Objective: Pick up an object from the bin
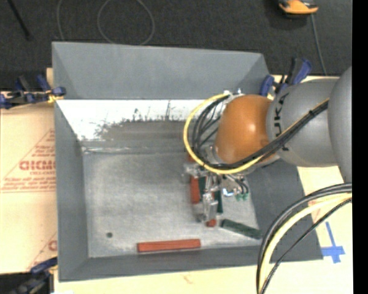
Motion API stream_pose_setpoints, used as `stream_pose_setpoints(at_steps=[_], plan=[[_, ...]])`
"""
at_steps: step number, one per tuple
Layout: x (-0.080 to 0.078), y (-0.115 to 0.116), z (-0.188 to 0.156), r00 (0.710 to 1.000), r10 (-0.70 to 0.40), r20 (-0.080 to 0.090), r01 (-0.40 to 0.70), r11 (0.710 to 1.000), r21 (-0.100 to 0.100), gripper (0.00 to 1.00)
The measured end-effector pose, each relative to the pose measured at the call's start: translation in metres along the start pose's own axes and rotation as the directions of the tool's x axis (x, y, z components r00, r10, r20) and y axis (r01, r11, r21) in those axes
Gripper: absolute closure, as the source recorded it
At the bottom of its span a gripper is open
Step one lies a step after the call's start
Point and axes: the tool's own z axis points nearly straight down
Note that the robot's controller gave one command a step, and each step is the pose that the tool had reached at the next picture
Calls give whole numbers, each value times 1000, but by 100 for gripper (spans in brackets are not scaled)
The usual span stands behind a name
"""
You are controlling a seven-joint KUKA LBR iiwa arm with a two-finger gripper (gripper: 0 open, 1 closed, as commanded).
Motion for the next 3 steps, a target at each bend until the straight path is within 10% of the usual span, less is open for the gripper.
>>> stream_pose_setpoints(at_steps=[1,2,3], plan=[[-14,-63,0,997,-74,5,74,997,0,0],[-67,-105,-1,924,-382,6,382,924,-8,0],[-61,-107,-2,926,-378,12,378,926,-7,0]])
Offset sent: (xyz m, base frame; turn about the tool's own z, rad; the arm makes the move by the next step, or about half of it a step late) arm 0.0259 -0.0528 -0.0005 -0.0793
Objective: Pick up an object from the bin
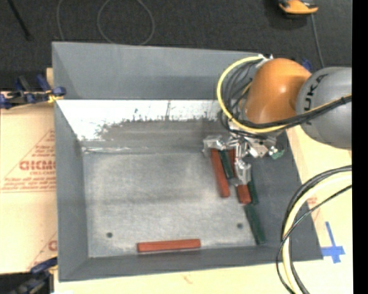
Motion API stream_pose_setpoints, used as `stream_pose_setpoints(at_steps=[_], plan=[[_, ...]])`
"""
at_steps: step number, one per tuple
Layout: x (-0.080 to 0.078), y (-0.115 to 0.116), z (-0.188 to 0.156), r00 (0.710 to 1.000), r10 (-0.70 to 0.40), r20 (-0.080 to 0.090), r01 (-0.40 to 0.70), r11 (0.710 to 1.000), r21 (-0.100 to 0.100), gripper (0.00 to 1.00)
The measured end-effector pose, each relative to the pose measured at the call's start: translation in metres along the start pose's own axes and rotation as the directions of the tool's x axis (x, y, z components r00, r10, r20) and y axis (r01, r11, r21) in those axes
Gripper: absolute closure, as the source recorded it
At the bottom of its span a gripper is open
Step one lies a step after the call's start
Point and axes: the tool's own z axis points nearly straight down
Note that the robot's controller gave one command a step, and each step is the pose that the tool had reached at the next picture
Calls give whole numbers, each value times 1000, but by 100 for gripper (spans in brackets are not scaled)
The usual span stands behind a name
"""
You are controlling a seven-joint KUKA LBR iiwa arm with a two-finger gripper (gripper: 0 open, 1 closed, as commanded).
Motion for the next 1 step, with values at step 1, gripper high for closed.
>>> stream_pose_setpoints(at_steps=[1], plan=[[13,12,1,874,-486,-10,486,874,-1,0]])
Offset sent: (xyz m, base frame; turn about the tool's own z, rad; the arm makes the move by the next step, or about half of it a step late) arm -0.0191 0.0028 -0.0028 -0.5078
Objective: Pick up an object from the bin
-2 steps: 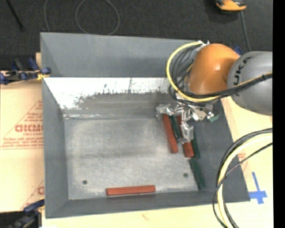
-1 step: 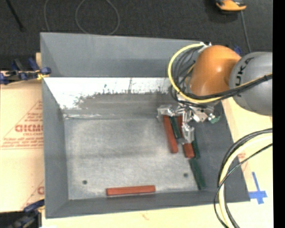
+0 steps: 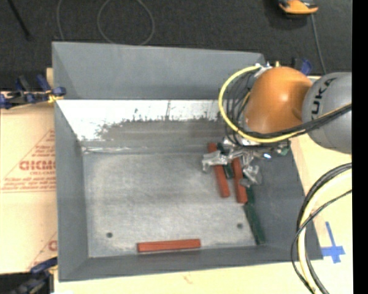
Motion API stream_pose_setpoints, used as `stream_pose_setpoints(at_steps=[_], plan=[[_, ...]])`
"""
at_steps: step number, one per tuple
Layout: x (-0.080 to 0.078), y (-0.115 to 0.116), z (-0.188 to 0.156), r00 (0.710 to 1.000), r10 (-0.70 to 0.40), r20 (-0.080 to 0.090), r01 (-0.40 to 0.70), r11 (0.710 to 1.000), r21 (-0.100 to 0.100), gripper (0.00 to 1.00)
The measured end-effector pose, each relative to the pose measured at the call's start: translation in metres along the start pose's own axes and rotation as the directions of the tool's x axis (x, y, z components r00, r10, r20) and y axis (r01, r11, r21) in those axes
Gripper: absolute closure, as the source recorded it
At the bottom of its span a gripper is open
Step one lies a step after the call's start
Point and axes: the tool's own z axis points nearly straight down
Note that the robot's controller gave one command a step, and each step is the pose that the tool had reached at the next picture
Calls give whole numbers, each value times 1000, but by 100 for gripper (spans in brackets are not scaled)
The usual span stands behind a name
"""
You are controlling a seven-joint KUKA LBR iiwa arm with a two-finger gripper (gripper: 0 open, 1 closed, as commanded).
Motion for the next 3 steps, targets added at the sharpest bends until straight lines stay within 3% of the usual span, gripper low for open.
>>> stream_pose_setpoints(at_steps=[1,2,3], plan=[[-1,-1,-3,1000,5,1,-5,1000,-2,100],[2,8,-128,999,36,3,-36,999,9,100],[-7,-8,-205,957,-290,1,290,957,6,100]])
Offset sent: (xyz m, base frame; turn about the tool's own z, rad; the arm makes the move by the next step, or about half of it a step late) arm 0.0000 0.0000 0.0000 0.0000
